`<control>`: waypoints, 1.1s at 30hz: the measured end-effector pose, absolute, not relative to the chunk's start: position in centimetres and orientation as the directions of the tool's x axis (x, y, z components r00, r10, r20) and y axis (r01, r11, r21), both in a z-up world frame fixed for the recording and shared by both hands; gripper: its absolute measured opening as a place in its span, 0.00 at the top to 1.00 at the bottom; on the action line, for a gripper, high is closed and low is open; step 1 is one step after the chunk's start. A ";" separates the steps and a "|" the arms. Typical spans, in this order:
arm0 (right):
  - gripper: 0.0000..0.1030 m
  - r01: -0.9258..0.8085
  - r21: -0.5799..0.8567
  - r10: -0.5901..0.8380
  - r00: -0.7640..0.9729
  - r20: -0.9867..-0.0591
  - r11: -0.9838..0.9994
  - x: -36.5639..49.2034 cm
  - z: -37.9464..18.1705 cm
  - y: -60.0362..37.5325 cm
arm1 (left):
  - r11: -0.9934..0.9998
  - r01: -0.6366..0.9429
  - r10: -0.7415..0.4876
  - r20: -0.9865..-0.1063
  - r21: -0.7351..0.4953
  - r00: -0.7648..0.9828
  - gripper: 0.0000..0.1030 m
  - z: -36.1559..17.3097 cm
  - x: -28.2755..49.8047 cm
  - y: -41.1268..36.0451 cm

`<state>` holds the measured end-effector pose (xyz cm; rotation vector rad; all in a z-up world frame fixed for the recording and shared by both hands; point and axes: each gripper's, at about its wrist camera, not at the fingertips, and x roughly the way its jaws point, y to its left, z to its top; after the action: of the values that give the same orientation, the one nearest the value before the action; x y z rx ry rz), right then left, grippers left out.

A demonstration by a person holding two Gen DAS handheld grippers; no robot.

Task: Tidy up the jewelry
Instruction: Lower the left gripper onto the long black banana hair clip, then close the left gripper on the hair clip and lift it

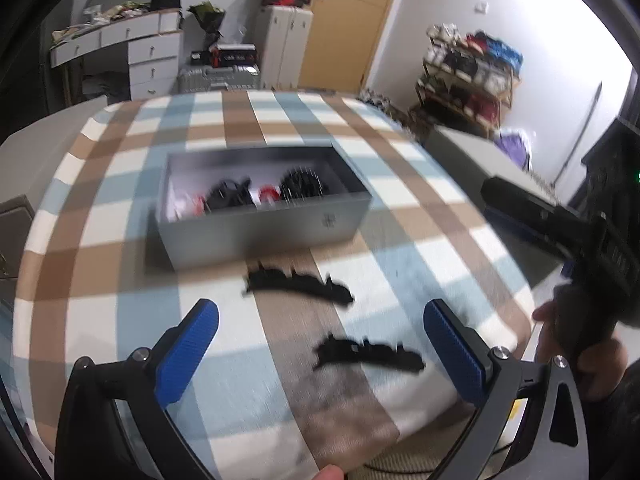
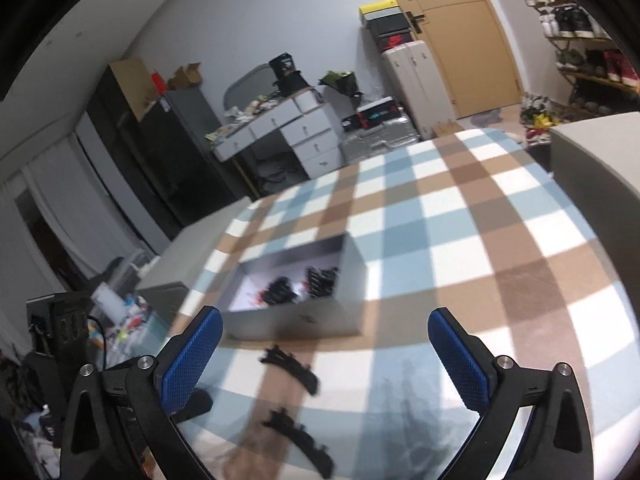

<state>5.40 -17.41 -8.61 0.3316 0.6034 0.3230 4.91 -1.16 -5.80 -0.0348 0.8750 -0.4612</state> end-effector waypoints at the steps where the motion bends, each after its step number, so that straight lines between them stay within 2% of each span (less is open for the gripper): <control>1: 0.00 -0.192 0.385 0.379 0.778 -0.501 0.903 5.1 -8.8 -17.7 | 0.899 0.384 -0.403 -0.738 -0.208 0.542 0.03 -5.9 4.5 -1.5; 9: 0.00 -0.139 0.375 0.336 0.777 -0.533 0.916 3.2 -11.0 -19.7 | 0.876 0.458 -0.379 -0.803 -0.151 0.460 0.03 -8.5 3.0 -4.6; 16: 0.00 -0.122 0.386 0.334 0.766 -0.549 0.914 2.4 -12.2 -20.4 | 0.880 0.455 -0.356 -0.821 -0.135 0.447 0.03 -9.4 3.1 -5.7; 24: 0.00 -0.127 0.396 0.349 0.751 -0.560 0.909 2.6 -12.9 -20.1 | 0.881 0.473 -0.265 -0.843 -0.014 0.469 0.03 -10.9 3.0 -7.8; 30: 0.00 -0.125 0.393 0.346 0.749 -0.565 0.911 2.5 -13.1 -20.1 | 0.889 0.458 -0.268 -0.829 -0.016 0.491 0.03 -10.9 2.7 -6.9; 33: 0.00 -0.115 0.403 0.347 0.744 -0.571 0.908 2.8 -13.3 -20.3 | 0.885 0.464 -0.280 -0.819 -0.020 0.500 0.11 -10.7 2.6 -6.7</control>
<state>2.78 -20.31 -13.25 0.3570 0.6885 0.2592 2.55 -6.72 -10.69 0.2140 0.9461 -0.4544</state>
